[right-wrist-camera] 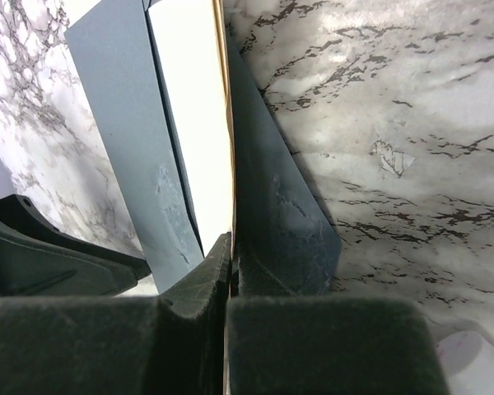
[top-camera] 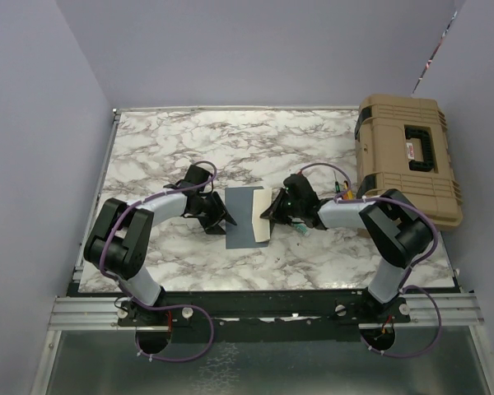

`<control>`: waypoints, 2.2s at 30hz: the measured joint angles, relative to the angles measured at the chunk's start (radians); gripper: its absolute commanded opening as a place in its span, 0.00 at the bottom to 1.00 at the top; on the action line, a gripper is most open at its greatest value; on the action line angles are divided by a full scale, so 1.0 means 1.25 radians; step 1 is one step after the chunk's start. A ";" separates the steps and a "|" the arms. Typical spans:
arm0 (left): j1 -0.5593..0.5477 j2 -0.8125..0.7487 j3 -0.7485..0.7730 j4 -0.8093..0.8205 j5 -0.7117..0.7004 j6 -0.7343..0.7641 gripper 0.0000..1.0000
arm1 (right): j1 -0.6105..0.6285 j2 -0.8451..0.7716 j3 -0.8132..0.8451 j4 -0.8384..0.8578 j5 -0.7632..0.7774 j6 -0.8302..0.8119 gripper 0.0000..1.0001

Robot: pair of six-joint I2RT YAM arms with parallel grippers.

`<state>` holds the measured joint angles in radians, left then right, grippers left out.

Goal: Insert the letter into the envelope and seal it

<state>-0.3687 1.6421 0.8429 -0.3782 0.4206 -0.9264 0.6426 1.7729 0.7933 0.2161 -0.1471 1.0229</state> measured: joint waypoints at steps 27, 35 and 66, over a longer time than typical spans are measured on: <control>0.000 -0.020 -0.026 0.030 -0.002 -0.013 0.49 | -0.011 0.025 0.003 0.007 -0.070 0.098 0.00; 0.000 -0.023 -0.031 0.036 -0.005 -0.017 0.49 | -0.024 0.032 0.002 0.003 -0.116 0.149 0.00; -0.012 -0.030 -0.031 0.058 -0.066 -0.011 0.44 | -0.059 0.059 -0.052 0.102 -0.231 0.264 0.00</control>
<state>-0.3836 1.6043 0.8047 -0.3054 0.3378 -0.9405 0.5690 1.8462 0.7280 0.3439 -0.4355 1.3533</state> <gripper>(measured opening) 0.451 0.005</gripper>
